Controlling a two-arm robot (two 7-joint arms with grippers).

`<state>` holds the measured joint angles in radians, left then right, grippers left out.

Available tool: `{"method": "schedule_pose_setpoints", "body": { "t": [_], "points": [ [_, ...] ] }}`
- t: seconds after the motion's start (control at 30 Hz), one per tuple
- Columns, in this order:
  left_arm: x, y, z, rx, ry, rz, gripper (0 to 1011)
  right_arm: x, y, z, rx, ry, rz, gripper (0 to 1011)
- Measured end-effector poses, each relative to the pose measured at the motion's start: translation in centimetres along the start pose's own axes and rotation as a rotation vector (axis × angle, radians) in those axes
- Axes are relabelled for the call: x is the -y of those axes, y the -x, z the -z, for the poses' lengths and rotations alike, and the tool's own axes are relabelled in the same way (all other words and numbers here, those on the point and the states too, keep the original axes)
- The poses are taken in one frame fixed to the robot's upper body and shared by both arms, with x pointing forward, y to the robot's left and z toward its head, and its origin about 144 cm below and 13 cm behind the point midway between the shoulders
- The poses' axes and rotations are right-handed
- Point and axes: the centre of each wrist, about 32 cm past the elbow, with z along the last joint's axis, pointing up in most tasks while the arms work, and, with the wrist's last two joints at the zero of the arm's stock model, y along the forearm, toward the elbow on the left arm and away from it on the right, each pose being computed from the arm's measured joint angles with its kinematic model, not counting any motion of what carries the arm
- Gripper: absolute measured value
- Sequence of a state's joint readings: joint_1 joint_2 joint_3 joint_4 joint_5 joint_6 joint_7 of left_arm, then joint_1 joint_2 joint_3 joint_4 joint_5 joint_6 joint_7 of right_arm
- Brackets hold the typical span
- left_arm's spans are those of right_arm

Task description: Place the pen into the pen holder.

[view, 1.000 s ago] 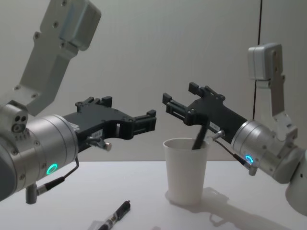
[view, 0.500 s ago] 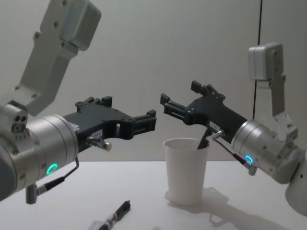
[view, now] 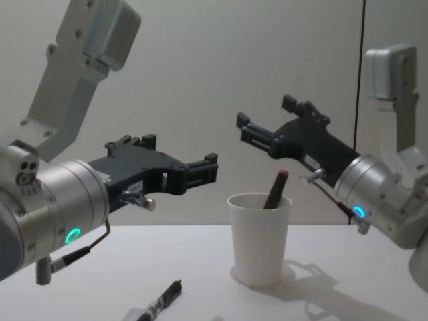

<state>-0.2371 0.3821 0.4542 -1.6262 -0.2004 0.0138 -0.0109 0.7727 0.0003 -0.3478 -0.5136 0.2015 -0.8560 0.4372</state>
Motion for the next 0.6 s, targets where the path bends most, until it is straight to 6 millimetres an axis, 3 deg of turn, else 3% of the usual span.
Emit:
{"method": "schedule_pose_setpoints", "body": {
  "t": [0.6],
  "points": [
    [0.0, 0.0, 0.0, 0.000, 0.000, 0.000, 1000, 3.0, 0.5, -3.4, 0.038, -0.016, 0.134, 1001]
  ]
}}
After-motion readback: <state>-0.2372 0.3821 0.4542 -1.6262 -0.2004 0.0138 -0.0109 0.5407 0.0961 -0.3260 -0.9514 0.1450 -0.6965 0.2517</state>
